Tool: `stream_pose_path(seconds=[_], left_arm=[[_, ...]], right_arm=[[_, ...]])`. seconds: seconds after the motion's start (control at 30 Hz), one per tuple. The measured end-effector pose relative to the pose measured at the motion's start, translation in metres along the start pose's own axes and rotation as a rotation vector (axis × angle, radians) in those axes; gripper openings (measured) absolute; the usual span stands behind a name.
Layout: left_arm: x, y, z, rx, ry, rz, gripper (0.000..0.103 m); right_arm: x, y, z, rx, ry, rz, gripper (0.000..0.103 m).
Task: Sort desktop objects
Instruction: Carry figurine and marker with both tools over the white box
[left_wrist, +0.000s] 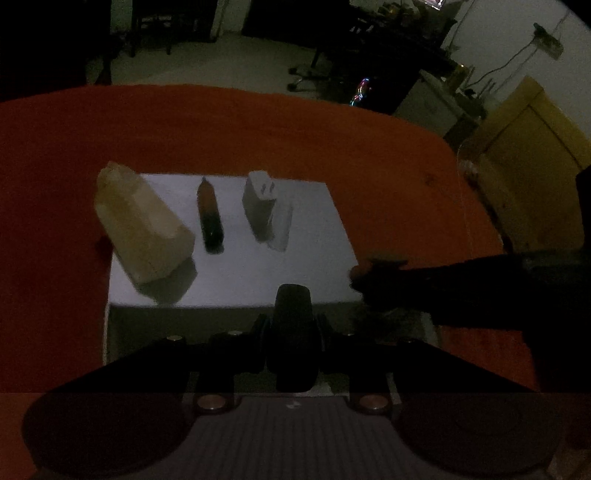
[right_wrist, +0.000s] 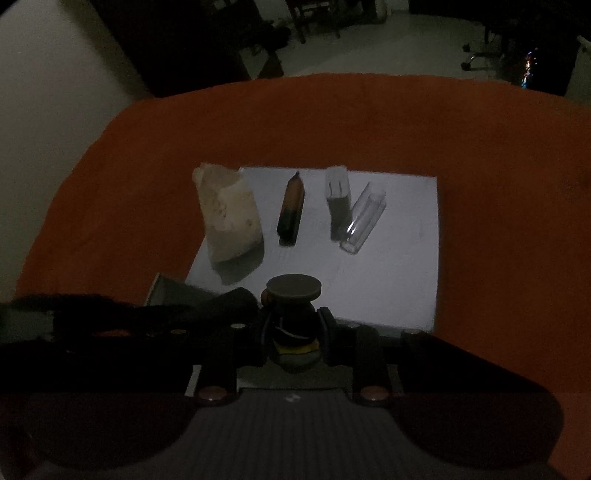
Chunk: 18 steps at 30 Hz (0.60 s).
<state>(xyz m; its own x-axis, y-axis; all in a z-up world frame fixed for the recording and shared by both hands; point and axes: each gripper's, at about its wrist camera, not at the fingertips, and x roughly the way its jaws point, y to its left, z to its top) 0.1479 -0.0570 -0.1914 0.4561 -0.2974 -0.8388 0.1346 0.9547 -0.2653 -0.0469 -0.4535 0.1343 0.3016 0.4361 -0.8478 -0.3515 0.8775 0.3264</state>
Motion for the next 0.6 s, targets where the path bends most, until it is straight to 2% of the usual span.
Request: stream_pose_path(seconds=[0.27,0.4,0.6], left_arm=[[0.014,0.007,-0.027,-0.036,0.059,0.0,0.021],[0.021,0.008,-0.043,-0.046,0.093,-0.028,0.021],[0.029,0.015,-0.065,-0.059,0.129,-0.008,0.021]], right_arm=[[0.0,-0.003,-0.028,0.012,0.027,-0.009,0.028],[0.01,-0.001,-0.045,0.01,0.063,-0.003,0.028],[0.026,0.012,-0.068,-0.041,0.126,-0.009,0.028]])
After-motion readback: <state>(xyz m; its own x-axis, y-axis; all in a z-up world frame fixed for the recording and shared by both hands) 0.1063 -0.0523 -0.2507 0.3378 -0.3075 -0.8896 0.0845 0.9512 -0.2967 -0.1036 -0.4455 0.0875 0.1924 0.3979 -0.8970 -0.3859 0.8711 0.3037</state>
